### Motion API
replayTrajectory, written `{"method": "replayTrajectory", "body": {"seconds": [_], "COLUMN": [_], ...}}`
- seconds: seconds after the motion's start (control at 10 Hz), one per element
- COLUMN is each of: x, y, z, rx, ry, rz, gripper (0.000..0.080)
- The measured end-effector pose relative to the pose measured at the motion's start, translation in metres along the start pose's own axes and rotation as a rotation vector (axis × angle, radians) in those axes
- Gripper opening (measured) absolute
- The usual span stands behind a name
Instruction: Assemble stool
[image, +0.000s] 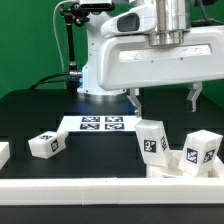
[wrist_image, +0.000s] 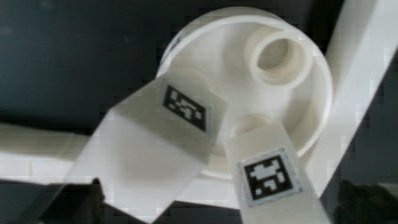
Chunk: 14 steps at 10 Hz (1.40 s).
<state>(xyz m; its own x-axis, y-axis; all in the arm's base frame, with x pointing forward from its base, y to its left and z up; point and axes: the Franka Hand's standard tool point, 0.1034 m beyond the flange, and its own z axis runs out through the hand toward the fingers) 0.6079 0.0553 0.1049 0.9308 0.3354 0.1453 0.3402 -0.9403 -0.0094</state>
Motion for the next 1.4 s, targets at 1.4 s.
{"method": "replayTrajectory", "body": {"seconds": [1.4], "x": [0.004], "y": [0.006], "z": [0.024], "rx": [-0.011], "ry": [-0.121], "rz": [-0.567], "gripper": [0.0635]}}
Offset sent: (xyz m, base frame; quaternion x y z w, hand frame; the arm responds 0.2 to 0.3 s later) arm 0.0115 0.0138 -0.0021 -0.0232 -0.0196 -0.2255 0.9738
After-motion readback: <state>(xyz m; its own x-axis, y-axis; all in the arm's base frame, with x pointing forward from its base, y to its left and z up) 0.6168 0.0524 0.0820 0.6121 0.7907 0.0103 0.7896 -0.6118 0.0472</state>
